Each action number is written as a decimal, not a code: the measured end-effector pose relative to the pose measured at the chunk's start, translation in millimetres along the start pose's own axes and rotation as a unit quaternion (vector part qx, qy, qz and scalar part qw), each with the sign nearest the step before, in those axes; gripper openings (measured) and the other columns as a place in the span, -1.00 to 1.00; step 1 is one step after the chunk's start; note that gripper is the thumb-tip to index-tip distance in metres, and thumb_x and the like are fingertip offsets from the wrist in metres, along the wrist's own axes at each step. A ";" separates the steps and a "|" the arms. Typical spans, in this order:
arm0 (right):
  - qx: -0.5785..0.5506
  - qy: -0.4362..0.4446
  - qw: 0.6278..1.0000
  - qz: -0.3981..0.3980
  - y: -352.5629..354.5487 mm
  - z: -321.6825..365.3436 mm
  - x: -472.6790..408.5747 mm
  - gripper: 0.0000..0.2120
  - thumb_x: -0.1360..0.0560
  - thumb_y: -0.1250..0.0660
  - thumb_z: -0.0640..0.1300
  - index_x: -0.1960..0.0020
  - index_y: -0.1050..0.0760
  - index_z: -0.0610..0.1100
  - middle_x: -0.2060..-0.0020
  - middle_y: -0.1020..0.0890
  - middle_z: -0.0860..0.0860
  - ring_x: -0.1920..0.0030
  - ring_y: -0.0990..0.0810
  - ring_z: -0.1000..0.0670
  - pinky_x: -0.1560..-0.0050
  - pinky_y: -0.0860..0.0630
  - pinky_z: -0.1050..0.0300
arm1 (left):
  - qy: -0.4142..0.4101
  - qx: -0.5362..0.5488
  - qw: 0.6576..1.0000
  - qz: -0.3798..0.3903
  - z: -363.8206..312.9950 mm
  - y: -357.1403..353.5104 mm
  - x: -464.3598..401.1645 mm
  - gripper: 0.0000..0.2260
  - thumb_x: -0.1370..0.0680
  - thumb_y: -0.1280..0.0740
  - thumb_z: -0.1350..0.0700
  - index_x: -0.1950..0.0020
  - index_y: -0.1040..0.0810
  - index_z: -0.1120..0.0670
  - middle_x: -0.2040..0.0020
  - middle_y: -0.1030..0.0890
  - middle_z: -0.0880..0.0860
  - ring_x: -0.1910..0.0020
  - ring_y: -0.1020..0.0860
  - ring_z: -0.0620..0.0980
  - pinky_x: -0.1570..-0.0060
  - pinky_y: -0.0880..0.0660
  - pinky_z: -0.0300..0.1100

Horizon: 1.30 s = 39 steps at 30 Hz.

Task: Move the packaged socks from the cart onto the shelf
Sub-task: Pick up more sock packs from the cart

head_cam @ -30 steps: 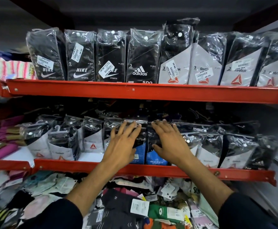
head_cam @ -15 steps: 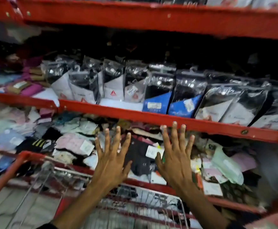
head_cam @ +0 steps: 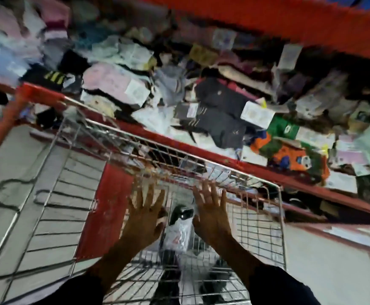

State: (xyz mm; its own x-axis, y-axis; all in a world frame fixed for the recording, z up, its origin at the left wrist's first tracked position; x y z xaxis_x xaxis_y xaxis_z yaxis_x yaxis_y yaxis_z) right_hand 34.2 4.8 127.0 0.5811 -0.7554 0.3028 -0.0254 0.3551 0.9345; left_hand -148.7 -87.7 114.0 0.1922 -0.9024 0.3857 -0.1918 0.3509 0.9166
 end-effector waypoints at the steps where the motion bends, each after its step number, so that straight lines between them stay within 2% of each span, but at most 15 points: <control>1: -0.004 0.001 1.000 0.031 -17.1 0.9 -4.1 -0.10 -0.35 -0.42 -0.03 -0.61 -0.14 -0.10 -0.61 -0.07 -0.20 -0.59 -0.08 -0.33 -0.47 -0.15 -0.49 | -0.004 0.009 0.999 0.039 3.7 -13.1 -4.2 0.01 -0.26 -0.56 -0.12 -0.60 -0.15 0.04 -0.59 -0.13 0.30 -0.49 -0.22 0.48 -0.35 -0.17 0.52; 2: -0.007 -0.001 0.998 0.065 -39.1 2.3 -10.7 -0.09 -0.40 -0.41 0.00 -0.63 -0.06 -0.09 -0.61 0.03 -0.18 -0.60 -0.02 -0.33 -0.48 -0.11 -0.48 | -0.005 0.020 0.997 0.070 10.8 -32.5 -11.2 0.05 -0.30 -0.56 -0.09 -0.62 0.00 -0.01 -0.61 0.01 0.26 -0.53 -0.13 0.47 -0.35 -0.18 0.53; 4: -0.006 0.006 0.990 0.138 -74.9 3.6 -26.6 -0.11 -0.52 -0.33 0.05 -0.64 0.12 -0.10 -0.59 0.19 -0.15 -0.61 0.11 -0.32 -0.53 0.01 -0.42 | -0.016 0.031 0.993 0.114 22.9 -66.4 -26.9 0.04 -0.43 -0.50 0.00 -0.61 0.24 -0.05 -0.61 0.24 0.17 -0.59 0.11 0.40 -0.46 0.00 0.44; 6: 0.008 0.009 0.981 0.193 -99.1 2.3 -45.3 -0.12 -0.57 -0.28 0.10 -0.64 0.21 -0.12 -0.62 0.18 -0.18 -0.61 0.16 -0.33 -0.55 0.07 -0.39 | -0.021 0.024 0.986 0.163 28.7 -85.5 -45.3 0.00 -0.48 -0.48 0.05 -0.62 0.24 -0.01 -0.64 0.23 0.17 -0.60 0.18 0.33 -0.51 0.09 0.37; 10: 0.013 0.010 0.960 0.281 -142.6 -3.4 -95.1 -0.08 -0.54 -0.32 0.14 -0.64 0.16 -0.14 -0.64 0.04 -0.20 -0.61 0.03 -0.32 -0.55 -0.01 -0.37 | -0.043 -0.013 0.968 0.248 36.3 -116.3 -89.0 -0.05 -0.45 -0.51 0.11 -0.63 0.08 0.09 -0.65 0.03 0.20 -0.61 0.04 0.31 -0.50 -0.07 0.38; 12: 0.010 0.014 0.951 0.310 -154.6 -8.7 -117.7 -0.03 -0.51 -0.38 0.19 -0.64 0.12 -0.17 -0.61 -0.09 -0.23 -0.58 -0.11 -0.31 -0.52 -0.14 -0.31 | -0.068 -0.025 0.959 0.274 39.3 -127.3 -107.9 -0.12 -0.41 -0.54 0.12 -0.59 -0.09 0.10 -0.58 -0.22 0.18 -0.56 -0.15 0.28 -0.46 -0.22 0.35; 15: -0.030 0.011 0.926 0.377 -166.7 -13.9 -142.5 0.01 -0.47 -0.46 0.17 -0.61 0.04 -0.25 -0.53 -0.30 -0.27 -0.49 -0.34 -0.28 -0.44 -0.36 -0.11 | -0.095 0.020 0.945 0.313 39.0 -134.9 -126.7 -0.32 -0.33 -0.59 0.14 -0.40 -0.42 0.08 -0.36 -0.51 0.14 -0.35 -0.44 0.17 -0.31 -0.43 0.10; 18: -0.026 0.010 0.918 0.395 -166.6 -12.3 -152.9 -0.05 -0.40 -0.53 0.18 -0.54 -0.18 -0.27 -0.45 -0.44 -0.24 -0.39 -0.46 -0.24 -0.34 -0.46 -0.06 | -0.122 -0.038 0.942 0.309 31.1 -125.6 -137.0 -0.53 -0.22 -0.65 0.06 -0.07 -0.60 0.01 -0.15 -0.60 0.08 -0.19 -0.51 0.10 -0.15 -0.44 0.01; 22: -0.015 0.017 0.903 0.428 -153.4 -4.1 -144.0 -0.30 -0.38 -0.52 0.22 -0.32 -0.52 -0.24 -0.20 -0.67 -0.13 -0.18 -0.63 -0.13 -0.14 -0.55 0.08 | -0.130 -0.102 0.936 0.312 30.0 -125.3 -134.3 -0.41 -0.14 -0.64 -0.14 -0.08 -0.63 0.07 -0.13 -0.60 0.09 -0.18 -0.48 0.10 -0.24 -0.38 0.12; 26: -0.030 0.029 0.914 0.404 -137.5 2.9 -121.3 -0.36 -0.39 -0.51 0.22 -0.24 -0.55 -0.25 -0.15 -0.66 -0.15 -0.17 -0.61 -0.16 -0.18 -0.54 0.05 | -0.155 -0.047 0.941 0.298 39.0 -126.6 -119.2 -0.25 -0.13 -0.66 -0.11 -0.24 -0.52 0.06 -0.21 -0.56 0.09 -0.21 -0.48 0.10 -0.22 -0.43 0.06; 28: -0.050 0.039 0.926 0.373 -127.4 5.6 -106.3 -0.34 -0.38 -0.52 0.23 -0.23 -0.53 -0.25 -0.13 -0.65 -0.13 -0.17 -0.61 -0.15 -0.12 -0.49 0.09 | -0.146 -0.002 0.933 0.330 42.5 -120.6 -103.8 -0.02 -0.21 -0.67 -0.02 -0.50 -0.25 0.14 -0.27 -0.56 0.15 -0.21 -0.55 0.13 -0.17 -0.53 0.00; 30: -0.065 0.056 0.941 0.327 -111.3 8.0 -89.4 -0.30 -0.32 -0.52 0.27 -0.20 -0.53 -0.24 -0.10 -0.66 -0.11 -0.16 -0.61 -0.14 -0.09 -0.46 0.11 | -0.161 0.009 0.934 0.317 44.6 -108.3 -84.5 0.05 -0.29 -0.64 0.03 -0.57 -0.05 0.21 -0.30 -0.56 0.20 -0.23 -0.56 0.17 -0.19 -0.54 0.00; 33: -0.115 0.051 0.959 0.254 -80.7 8.5 -66.5 -0.35 -0.21 -0.53 0.22 -0.10 -0.54 -0.20 0.01 -0.69 -0.13 -0.05 -0.65 -0.16 0.09 -0.43 0.13 | -0.180 -0.001 0.960 0.212 40.6 -74.5 -57.3 -0.14 -0.36 -0.53 0.03 -0.51 -0.16 0.24 -0.17 -0.61 0.17 -0.10 -0.59 0.16 0.06 -0.47 -0.15; 36: -0.131 0.054 0.974 0.178 -29.8 10.1 -52.8 -0.46 -0.22 -0.58 0.14 -0.07 -0.53 -0.11 0.05 -0.68 -0.09 0.00 -0.66 -0.14 0.11 -0.49 0.12 | -0.165 -0.006 0.977 0.135 33.8 -17.6 -37.3 -0.47 -0.39 -0.39 0.02 -0.27 -0.29 0.14 0.07 -0.62 0.10 0.09 -0.61 0.12 0.17 -0.50 -0.11; 39: -0.117 0.071 0.985 0.104 49.5 11.7 -41.3 -0.47 -0.22 -0.56 0.15 -0.10 -0.55 -0.05 0.01 -0.71 -0.03 -0.01 -0.67 -0.08 0.08 -0.51 0.15 | -0.139 0.009 0.988 0.069 27.0 59.1 -17.7 -0.61 -0.37 -0.32 0.01 -0.11 -0.24 0.02 0.14 -0.60 0.06 0.16 -0.61 0.09 0.21 -0.60 -0.01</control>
State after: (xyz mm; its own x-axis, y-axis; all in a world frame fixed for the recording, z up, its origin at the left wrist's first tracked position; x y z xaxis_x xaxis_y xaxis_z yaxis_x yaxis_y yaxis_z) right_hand -0.5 47.1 162.9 0.6910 -0.5750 0.4381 0.0230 0.6232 0.7817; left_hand -189.4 -57.8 158.5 -0.1088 -0.8806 0.4612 -0.2153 0.4738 0.8539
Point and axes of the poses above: each hand's wrist, its own x-axis away from the middle knuckle, its own y-axis out of the back of the hand, z = x × y, the point moved 2 cm from there along -x, towards the middle knuckle
